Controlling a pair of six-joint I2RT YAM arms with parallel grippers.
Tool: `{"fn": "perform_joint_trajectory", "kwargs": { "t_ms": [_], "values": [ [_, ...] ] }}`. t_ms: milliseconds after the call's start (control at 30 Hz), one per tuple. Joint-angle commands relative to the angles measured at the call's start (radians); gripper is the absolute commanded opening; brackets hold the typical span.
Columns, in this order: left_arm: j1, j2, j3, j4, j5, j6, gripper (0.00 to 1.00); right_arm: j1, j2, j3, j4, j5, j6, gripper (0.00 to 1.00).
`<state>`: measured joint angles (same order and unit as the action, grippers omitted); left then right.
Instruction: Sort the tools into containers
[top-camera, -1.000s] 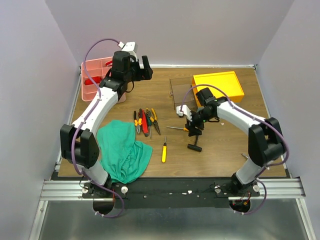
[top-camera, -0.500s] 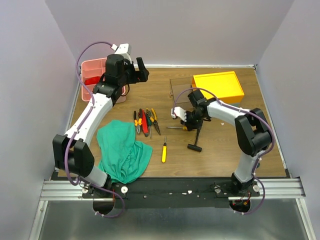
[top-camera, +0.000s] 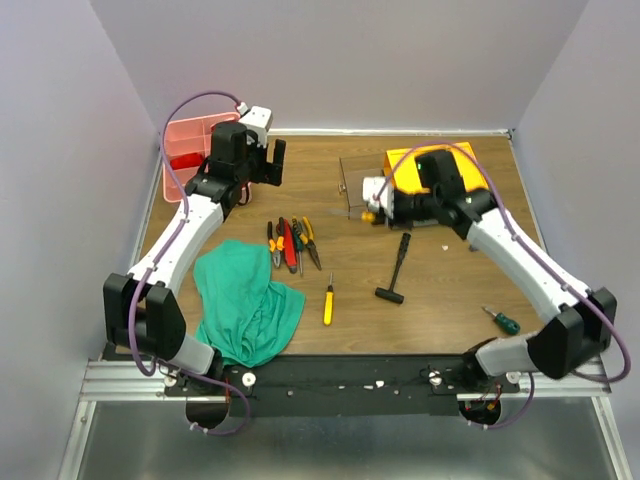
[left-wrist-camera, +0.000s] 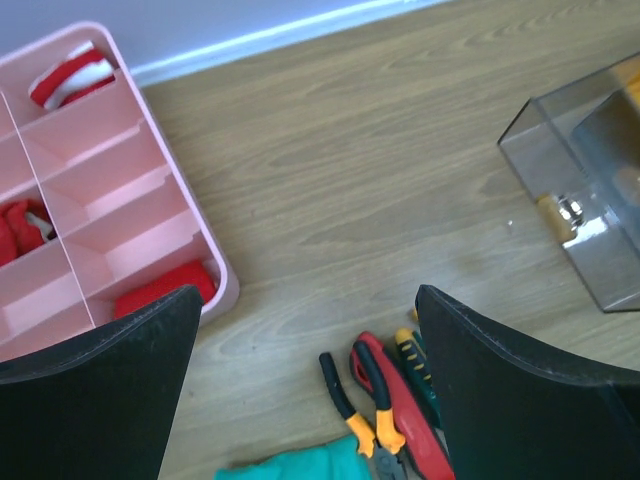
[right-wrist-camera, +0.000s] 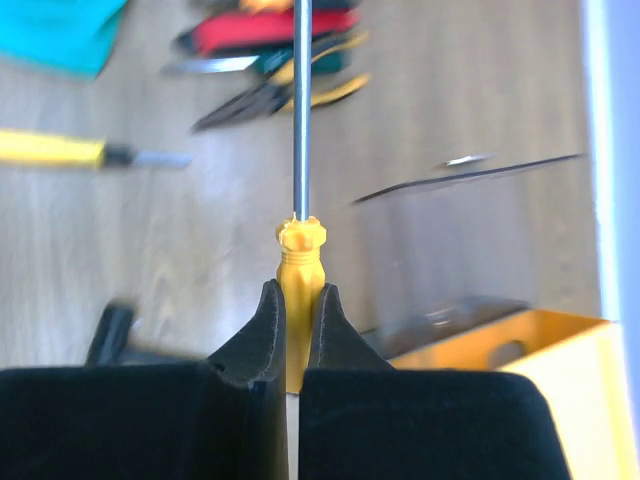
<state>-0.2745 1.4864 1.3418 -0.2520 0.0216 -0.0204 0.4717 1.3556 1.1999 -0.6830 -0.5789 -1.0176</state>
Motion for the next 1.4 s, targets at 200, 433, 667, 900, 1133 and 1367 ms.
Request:
{"fn": "perform_joint_trajectory", "kwargs": {
  "t_ms": [200, 433, 667, 900, 1133, 1367],
  "values": [
    [0.021, -0.144, -0.18, 0.066, 0.006, -0.183, 0.99, -0.011, 0.422, 0.504, 0.125, 0.218, 0.436, 0.01],
    [0.092, -0.156, -0.185, 0.056, 0.078, -0.149, 0.99, -0.1, 0.502, 0.53, 0.12, 0.248, 0.416, 0.01],
    [0.158, -0.16, -0.174, 0.037, 0.098, -0.147, 0.99, -0.137, 0.505, 0.523, 0.065, 0.268, 0.404, 0.29],
    [0.161, -0.14, -0.19, 0.068, 0.17, -0.185, 0.99, -0.145, 0.309, 0.454, 0.055, 0.214, 0.432, 0.73],
    [0.167, -0.153, -0.234, 0.103, 0.166, -0.173, 0.99, -0.456, 0.253, 0.349, 0.073, 0.272, 0.667, 0.75],
    [0.169, -0.097, -0.219, 0.076, 0.063, -0.182, 0.99, -0.786, 0.289, 0.218, 0.088, 0.442, 0.942, 0.75]
  ]
}}
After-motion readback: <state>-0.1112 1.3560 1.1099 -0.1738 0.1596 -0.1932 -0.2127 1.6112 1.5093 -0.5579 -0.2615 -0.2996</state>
